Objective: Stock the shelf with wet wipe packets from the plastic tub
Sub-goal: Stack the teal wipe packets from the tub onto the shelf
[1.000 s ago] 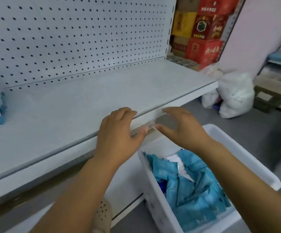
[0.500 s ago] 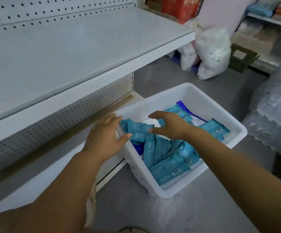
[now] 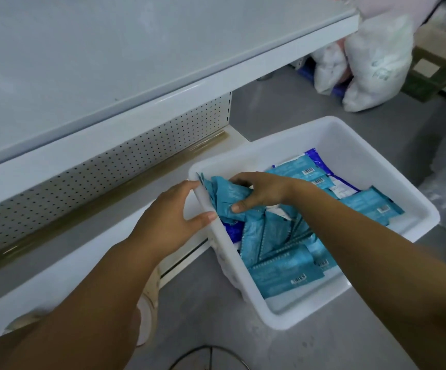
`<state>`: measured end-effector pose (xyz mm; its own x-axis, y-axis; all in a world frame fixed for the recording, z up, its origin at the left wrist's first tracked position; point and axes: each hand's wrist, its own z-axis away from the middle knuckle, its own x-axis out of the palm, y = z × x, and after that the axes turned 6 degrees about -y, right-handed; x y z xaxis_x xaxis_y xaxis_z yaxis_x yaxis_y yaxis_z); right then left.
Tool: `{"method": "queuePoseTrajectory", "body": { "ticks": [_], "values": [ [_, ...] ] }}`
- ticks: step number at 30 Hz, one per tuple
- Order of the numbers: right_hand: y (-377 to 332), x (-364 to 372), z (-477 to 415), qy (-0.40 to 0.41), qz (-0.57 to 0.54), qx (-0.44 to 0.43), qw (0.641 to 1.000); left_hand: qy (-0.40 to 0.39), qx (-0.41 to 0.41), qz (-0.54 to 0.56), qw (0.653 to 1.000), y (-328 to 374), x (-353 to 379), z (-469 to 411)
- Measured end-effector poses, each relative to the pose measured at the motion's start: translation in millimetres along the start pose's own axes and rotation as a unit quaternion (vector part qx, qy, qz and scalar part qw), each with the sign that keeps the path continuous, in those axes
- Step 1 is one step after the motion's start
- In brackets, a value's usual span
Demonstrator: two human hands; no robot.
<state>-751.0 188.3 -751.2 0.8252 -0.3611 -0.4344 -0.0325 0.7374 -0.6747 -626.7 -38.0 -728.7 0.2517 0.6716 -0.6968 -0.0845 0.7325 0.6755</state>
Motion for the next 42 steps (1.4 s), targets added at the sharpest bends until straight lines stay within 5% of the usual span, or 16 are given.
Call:
{"method": "queuePoseTrajectory", "body": {
  "ticks": [16,25,33,42],
  "values": [
    [6.9,1.0,-2.7,-0.009,-0.072,-0.034,0.997,-0.02,0.002,0.054,0.998,-7.5,0.9,-6.5],
    [1.8,5.6,18.3,0.137,-0.034,-0.057,0.988,-0.013,-0.004,0.048,0.999,-4.6,1.0,-4.7],
    [-20.1,9.7,57.1,0.326,-0.198,-0.099,0.919,0.087,0.014,0.06,0.994,23.9,-8.0,-4.7],
    [-101.4,2.8,100.5,0.261,-0.416,-0.204,0.847,0.017,0.048,0.308,0.95,88.4,-50.5,6.4]
  ]
}}
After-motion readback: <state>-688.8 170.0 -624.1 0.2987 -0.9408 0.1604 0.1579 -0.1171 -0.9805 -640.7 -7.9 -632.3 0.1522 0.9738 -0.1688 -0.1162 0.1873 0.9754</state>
